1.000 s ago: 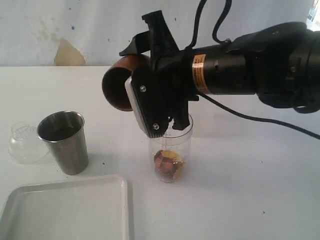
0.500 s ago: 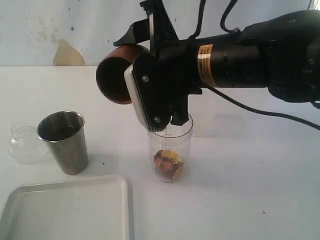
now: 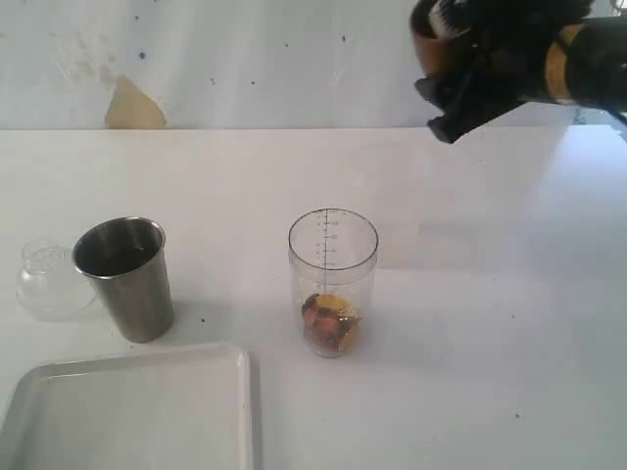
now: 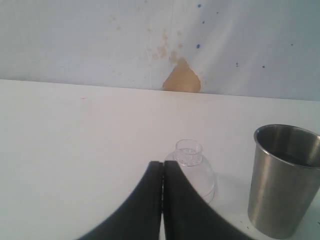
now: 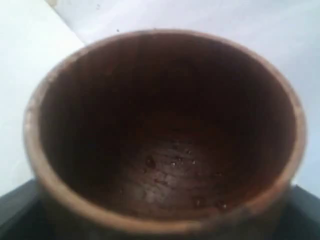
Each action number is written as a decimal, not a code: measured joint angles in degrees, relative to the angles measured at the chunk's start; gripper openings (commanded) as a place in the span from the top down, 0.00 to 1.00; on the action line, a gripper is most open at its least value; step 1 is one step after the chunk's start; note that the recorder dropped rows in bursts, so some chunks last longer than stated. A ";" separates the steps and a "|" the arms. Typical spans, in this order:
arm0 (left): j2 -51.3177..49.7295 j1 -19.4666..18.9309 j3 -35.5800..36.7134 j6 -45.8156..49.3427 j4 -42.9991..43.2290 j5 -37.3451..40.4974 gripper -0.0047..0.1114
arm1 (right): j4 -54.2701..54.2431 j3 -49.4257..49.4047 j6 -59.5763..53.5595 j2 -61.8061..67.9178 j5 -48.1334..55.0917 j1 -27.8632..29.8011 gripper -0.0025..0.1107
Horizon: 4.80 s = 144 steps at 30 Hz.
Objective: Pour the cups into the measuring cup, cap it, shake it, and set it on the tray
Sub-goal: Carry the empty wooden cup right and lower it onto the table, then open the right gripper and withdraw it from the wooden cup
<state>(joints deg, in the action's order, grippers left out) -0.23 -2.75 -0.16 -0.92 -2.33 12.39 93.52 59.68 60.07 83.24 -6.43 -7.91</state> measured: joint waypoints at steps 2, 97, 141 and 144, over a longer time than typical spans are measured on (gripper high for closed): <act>0.00 0.00 0.00 0.00 0.00 0.00 0.95 | -2.04 0.00 3.46 0.72 -5.61 5.39 0.98; 0.00 0.00 0.00 0.00 0.00 0.00 0.95 | -30.00 -6.92 -13.71 10.29 -43.26 24.23 0.98; 0.00 0.00 0.00 0.00 0.00 0.00 0.95 | -7.12 -21.98 37.36 -38.46 -43.43 23.27 0.98; 0.00 0.00 0.00 0.00 0.00 0.00 0.95 | -7.12 -21.98 37.36 -40.29 -43.30 22.58 0.98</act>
<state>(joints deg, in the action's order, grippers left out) -0.23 -2.75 -0.16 -0.92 -2.33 12.39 86.40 37.70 97.44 42.95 -49.74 14.66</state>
